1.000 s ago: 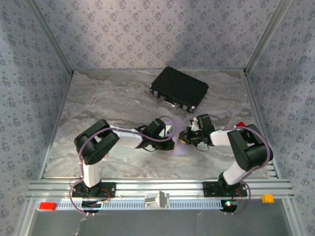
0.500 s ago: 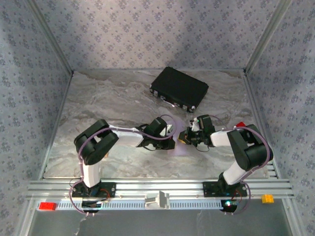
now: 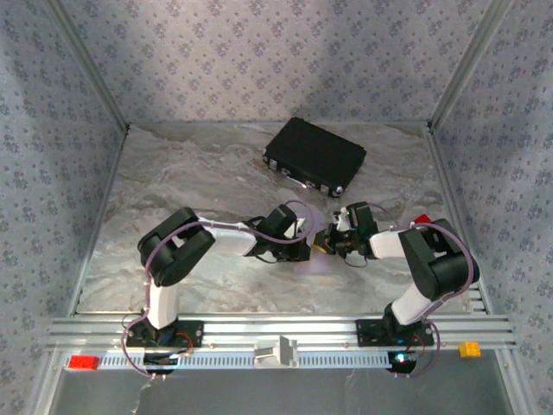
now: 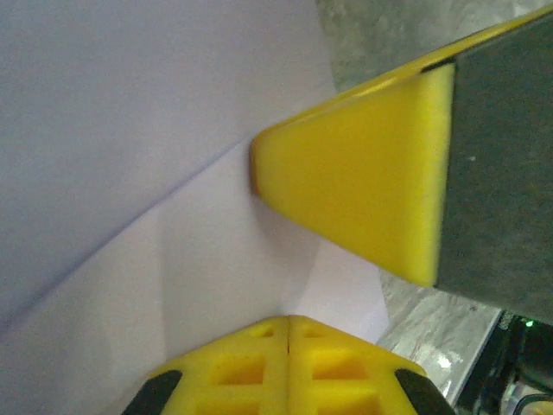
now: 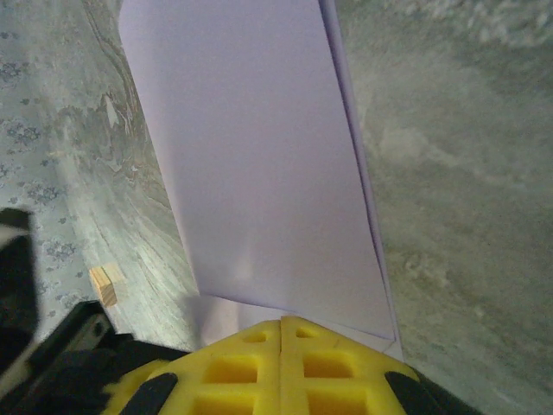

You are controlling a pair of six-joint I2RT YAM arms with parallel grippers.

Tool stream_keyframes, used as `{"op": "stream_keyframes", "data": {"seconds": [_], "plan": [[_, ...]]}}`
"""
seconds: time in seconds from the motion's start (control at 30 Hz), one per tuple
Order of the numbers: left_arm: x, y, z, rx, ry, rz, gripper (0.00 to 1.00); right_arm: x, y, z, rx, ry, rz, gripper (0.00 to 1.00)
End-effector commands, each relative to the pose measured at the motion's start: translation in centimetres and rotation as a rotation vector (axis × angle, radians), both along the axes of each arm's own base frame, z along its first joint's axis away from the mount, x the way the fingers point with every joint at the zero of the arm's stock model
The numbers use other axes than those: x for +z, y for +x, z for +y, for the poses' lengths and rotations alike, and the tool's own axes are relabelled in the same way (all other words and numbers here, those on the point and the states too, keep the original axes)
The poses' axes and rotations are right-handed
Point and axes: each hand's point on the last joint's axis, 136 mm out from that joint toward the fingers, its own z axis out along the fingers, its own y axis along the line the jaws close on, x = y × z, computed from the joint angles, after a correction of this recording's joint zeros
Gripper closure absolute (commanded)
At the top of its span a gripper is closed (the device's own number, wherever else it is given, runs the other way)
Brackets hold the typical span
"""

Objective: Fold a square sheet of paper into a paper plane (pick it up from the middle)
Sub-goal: Fold the triangle a second time at the center of the table.

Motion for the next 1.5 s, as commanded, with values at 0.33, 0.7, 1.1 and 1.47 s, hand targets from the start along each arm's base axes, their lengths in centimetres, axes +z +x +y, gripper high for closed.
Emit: {"op": "stream_keyframes", "data": {"seconds": [0.33,0.7,1.1,1.47], "plan": [[-1.2,-4.8,3.9,-0.124,0.098,0.038,0.92,-3.3,-1.9,-2.4,-0.053,-0.129,0.119,0.99],[-2.0,-6.7,6.4,-0.166,0.208,0.019,0.92,-3.3,-2.0,-2.4,-0.056,-0.131,0.117,0.99],[3.7,-3.3,4.5,-0.049,0.028,-0.133,0.93,-2.7,-1.7,-2.1,-0.055,-0.113,0.102,0.98],[1.0,-1.1,2.2,-0.031,0.062,-0.059,0.96,-2.5,-1.5,-1.8,-0.053,-0.098,0.095,0.98]]}}
